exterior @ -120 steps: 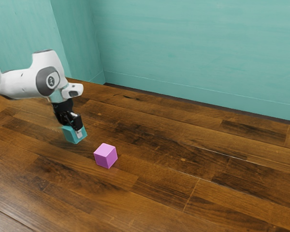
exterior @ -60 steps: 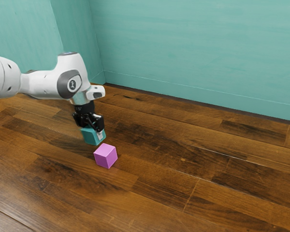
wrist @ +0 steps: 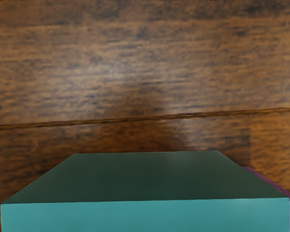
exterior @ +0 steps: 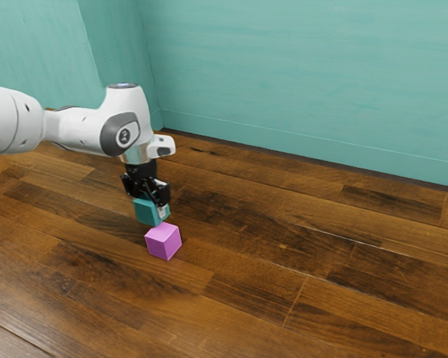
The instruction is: Pick up the blue block with one arm, and put the blue block on the pink block with one arm
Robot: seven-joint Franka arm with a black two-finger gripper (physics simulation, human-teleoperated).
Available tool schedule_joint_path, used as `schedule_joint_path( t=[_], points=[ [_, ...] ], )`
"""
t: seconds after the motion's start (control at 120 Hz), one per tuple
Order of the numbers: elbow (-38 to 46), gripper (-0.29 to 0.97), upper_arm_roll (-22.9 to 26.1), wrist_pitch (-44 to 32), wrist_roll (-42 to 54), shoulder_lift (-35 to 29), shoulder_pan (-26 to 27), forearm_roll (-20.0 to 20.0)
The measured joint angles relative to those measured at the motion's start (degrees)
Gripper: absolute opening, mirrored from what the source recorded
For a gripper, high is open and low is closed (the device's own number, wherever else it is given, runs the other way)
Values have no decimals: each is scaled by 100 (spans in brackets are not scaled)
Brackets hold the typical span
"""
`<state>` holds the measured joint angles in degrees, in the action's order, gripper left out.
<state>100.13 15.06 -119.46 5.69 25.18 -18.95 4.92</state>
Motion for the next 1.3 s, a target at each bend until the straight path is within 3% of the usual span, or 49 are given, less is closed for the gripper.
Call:
schedule_joint_path(
  t=[1.3],
  points=[
    [784,40,324,-158,-370,-547,31,7]
  ],
)
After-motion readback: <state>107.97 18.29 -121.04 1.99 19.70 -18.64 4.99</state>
